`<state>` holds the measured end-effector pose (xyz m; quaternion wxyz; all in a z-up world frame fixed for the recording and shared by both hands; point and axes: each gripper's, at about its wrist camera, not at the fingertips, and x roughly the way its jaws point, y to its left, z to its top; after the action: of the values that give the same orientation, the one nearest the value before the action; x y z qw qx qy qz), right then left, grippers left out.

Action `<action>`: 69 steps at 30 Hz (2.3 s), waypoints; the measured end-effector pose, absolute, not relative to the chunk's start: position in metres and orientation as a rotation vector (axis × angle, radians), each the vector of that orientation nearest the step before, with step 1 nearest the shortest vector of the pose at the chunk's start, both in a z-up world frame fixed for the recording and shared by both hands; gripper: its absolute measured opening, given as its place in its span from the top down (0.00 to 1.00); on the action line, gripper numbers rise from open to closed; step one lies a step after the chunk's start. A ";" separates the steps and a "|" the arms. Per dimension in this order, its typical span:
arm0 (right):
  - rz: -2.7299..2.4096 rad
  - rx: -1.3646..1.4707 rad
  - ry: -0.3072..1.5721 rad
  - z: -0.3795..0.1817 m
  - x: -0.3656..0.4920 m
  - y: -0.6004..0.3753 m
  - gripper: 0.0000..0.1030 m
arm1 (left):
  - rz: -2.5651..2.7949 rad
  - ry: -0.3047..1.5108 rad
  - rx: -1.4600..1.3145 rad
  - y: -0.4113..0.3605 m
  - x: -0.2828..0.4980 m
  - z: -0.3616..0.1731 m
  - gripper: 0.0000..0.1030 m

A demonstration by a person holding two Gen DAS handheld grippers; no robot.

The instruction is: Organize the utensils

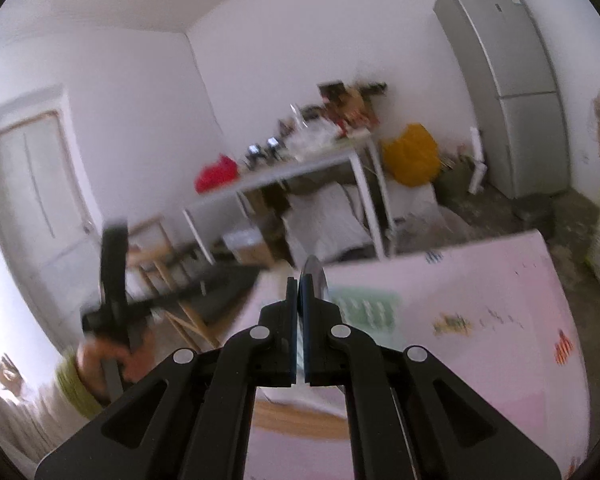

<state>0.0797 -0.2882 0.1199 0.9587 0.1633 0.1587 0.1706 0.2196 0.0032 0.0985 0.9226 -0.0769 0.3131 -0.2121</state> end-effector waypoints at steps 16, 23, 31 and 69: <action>0.592 0.539 0.202 0.148 0.187 -0.305 0.98 | -0.342 0.715 -0.220 0.039 0.145 0.062 0.63; 0.576 0.584 0.260 0.122 0.191 -0.305 0.98 | -0.331 0.739 -0.236 0.043 0.147 0.055 0.63; 0.497 0.574 0.338 0.100 0.167 -0.322 0.98 | -0.349 0.757 -0.230 0.034 0.151 0.048 0.63; 0.296 0.252 0.863 -0.033 0.087 -0.214 0.51 | -0.372 0.927 -0.308 0.028 0.168 -0.012 0.63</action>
<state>0.0866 -0.2144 -0.0329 0.8902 0.1214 0.4154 0.1424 0.1681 0.0279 -0.0118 0.8666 -0.1471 0.4425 -0.1775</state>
